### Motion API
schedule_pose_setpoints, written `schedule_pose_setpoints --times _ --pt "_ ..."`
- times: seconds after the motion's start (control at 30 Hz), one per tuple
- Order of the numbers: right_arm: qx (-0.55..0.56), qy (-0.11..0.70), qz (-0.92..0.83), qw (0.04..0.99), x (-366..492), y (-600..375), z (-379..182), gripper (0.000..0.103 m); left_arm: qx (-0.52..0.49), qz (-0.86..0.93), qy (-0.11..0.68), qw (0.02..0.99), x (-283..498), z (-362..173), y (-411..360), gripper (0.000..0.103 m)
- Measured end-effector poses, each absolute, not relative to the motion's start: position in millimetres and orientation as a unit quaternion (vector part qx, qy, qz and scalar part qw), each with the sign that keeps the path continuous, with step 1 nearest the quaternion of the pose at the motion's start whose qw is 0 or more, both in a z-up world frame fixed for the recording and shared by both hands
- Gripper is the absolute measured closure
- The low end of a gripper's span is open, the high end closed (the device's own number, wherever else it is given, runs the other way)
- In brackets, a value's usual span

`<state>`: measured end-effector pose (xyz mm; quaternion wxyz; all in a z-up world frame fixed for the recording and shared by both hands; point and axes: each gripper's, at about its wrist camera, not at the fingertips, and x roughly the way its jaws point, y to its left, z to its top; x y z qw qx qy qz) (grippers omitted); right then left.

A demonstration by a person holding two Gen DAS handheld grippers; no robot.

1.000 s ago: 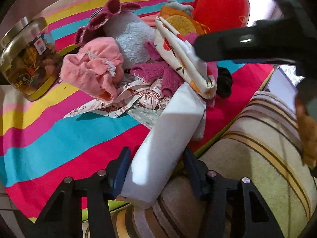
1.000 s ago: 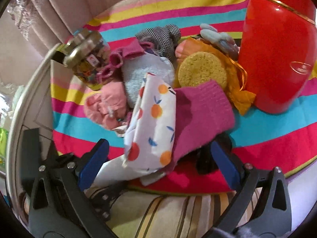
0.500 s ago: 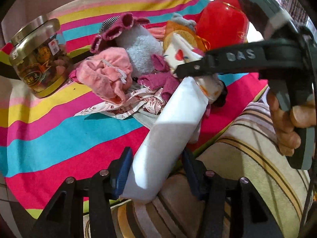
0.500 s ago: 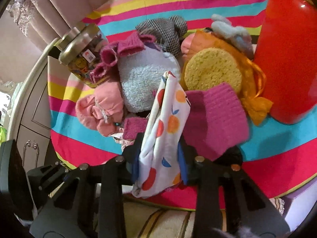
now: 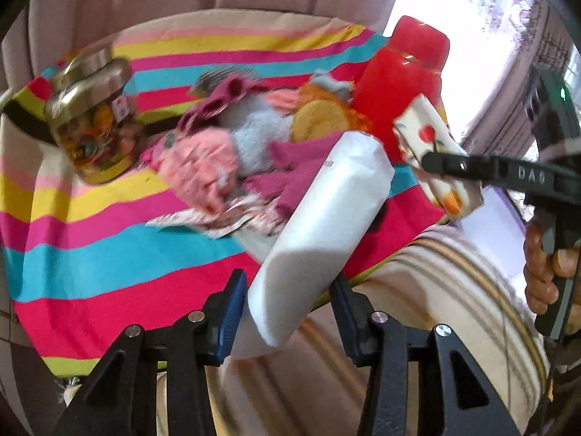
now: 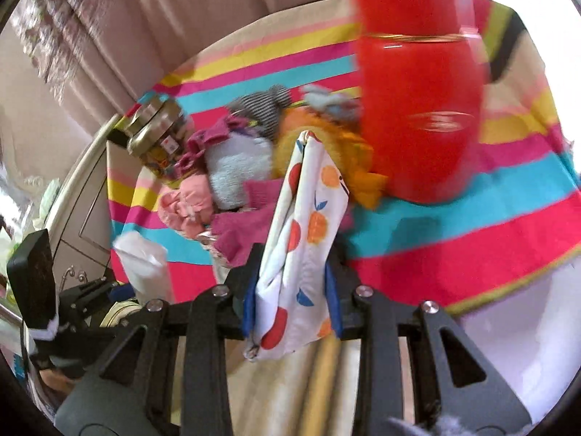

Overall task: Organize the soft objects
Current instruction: 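Carry both held items to the white box and open both tools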

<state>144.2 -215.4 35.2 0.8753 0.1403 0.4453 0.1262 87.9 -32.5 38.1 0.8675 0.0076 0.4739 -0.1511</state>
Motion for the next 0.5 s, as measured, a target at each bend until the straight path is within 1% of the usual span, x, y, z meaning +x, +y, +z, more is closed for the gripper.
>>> schedule_pose_setpoints --times 0.23,0.5 --pt "0.179 0.444 0.043 0.877 100 -302 33 0.068 0.025 -0.210 0.455 0.865 89 62 -99 0.056" --pt "0.224 0.468 -0.045 0.854 63 -385 1 0.068 0.056 -0.303 0.459 0.833 102 66 -211 0.056"
